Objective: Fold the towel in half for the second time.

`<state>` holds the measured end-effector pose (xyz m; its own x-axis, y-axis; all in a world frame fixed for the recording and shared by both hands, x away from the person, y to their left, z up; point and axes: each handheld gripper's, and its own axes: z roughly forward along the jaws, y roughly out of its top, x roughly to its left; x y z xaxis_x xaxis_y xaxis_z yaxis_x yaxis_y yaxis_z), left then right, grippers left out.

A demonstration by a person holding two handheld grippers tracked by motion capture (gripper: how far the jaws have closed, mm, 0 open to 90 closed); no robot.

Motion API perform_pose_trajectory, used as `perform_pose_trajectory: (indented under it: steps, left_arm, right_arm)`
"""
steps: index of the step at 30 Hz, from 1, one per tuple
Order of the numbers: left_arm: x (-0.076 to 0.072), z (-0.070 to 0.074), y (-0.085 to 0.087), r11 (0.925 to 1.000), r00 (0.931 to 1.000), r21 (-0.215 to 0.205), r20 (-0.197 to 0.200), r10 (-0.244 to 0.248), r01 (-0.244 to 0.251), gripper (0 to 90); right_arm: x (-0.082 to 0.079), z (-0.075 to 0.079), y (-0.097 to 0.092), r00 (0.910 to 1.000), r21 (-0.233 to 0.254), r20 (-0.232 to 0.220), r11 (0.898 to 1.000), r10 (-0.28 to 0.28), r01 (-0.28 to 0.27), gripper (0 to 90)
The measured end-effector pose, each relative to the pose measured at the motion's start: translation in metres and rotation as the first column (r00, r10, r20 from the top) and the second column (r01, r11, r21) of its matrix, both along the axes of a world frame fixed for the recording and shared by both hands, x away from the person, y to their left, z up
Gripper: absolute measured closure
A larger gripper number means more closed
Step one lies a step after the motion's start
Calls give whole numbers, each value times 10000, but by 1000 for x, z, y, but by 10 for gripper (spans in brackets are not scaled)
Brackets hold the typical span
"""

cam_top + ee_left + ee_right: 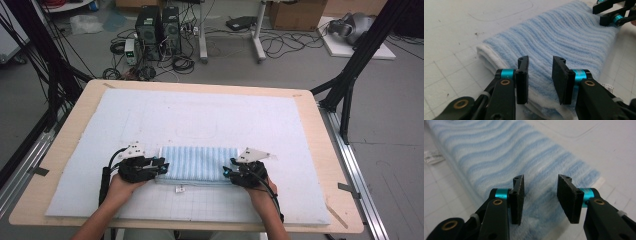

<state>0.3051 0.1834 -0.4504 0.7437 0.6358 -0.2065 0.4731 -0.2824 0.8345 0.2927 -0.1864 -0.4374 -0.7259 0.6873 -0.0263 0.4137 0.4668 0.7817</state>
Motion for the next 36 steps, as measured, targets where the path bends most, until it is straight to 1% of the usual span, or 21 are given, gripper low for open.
perform_pose_trajectory:
  steps: [3, 4, 8, 11, 13, 14, 16, 17, 18, 20, 22, 23, 25, 26, 27, 29, 30, 33, 34, 35, 36]
  left_arm:
    - [-1, 0, 0, 9996, 9999, 262, -161, -53, 57, 674]
    - [-3, -1, -1, 9994, 9999, 346, -118, -57, 61, 677]
    - [-7, 0, -2, 9974, 9998, 698, 38, -192, 189, 678]
    - [-8, 0, -1, 9965, 9995, 765, 16, -328, 326, 678]
    - [-9, 0, 0, 9969, 9994, 711, -51, -338, 341, 678]
    - [-9, 0, 2, 9963, 9992, 770, -89, -388, 394, 678]
    - [-9, 2, 2, 9971, 9995, 703, -96, -295, 301, 672]
    - [-9, 2, 3, 9976, 9998, 670, 14, -181, 180, 663]
    - [-9, 3, 4, 9980, 9998, 628, 200, -25, 13, 655]
    - [-6, 5, 6, 9990, 9986, 310, 430, 295, -309, 658]
    - [-1, 8, 8, 9983, 9968, 109, 578, 558, -565, 661]
    - [1, 8, 8, 9981, 9965, 36, 561, 618, -621, 660]
    - [8, 7, 7, 9972, 9960, 63, 493, 739, -743, 660]
    - [11, 5, 7, 9967, 9959, 79, 416, 800, -804, 660]
    - [14, 3, 6, 9955, 9949, 204, 406, 919, -928, 660]
    - [18, 0, 4, 9928, 9935, 444, 287, 1098, -1111, 672]
    - [19, 0, 3, 9925, 9939, 557, 225, 1081, -1092, 672]
    - [19, 0, 1, 9911, 9942, 776, 133, 1072, -1079, 671]
    - [19, 0, 1, 9904, 9945, 902, 116, 1037, -1043, 668]
    - [18, 0, 0, 9906, 9946, 899, 76, 1031, -1034, 667]
    - [17, 1, 2, 9909, 9952, 924, 55, 978, -978, 667]
  right_arm:
    - [-2, -3, -3, 10000, -191, -52, 9998, 45, -46, 558]
    - [-3, -4, -4, 9999, -243, -103, 9997, 51, -53, 553]
    - [-9, -7, -6, 9998, -420, 23, 9989, 190, -189, 550]
    - [-11, -8, -9, 9996, -272, -77, 9993, 273, -275, 547]
    - [-11, -8, -12, 9994, -161, -133, 9994, 313, -315, 541]
    - [-11, -9, -14, 9991, -25, -292, 9995, 311, -312, 534]
    - [-11, -7, -16, 9987, 77, -341, 9993, 372, -369, 511]
    - [-11, -6, -18, 9985, 141, -352, 9991, 408, -403, 493]
    - [-11, -3, -19, 9987, 344, -301, 9986, 405, -395, 488]
    - [-11, 3, -22, 9992, 912, -12, 9951, 398, -396, 497]
    - [-7, 10, -23, 9985, 1537, 455, 9874, 303, -370, 535]
    - [-3, 12, -23, 9983, 1633, 569, 9863, 149, -241, 549]
    - [6, 11, -21, 9984, 1798, 545, 9837, -147, 46, 563]
    - [11, 9, -19, 9989, 1764, 410, 9842, -237, 161, 568]
    - [15, 7, -16, 9990, 1579, 319, 9871, -307, 253, 586]
    - [23, 0, -12, 9988, 1055, 158, 9934, -467, 448, 621]
    - [26, -3, -10, 9984, 834, 142, 9951, -546, 532, 634]
    - [31, -8, -8, 9964, -11, 198, 9966, -828, 829, 640]
    - [31, -9, -9, 9959, -149, 196, 9959, -884, 887, 634]
    - [31, -9, -11, 9953, -56, 144, 9953, -961, 962, 628]
    - [31, -8, -13, 9941, -120, 182, 9942, -1065, 1067, 620]
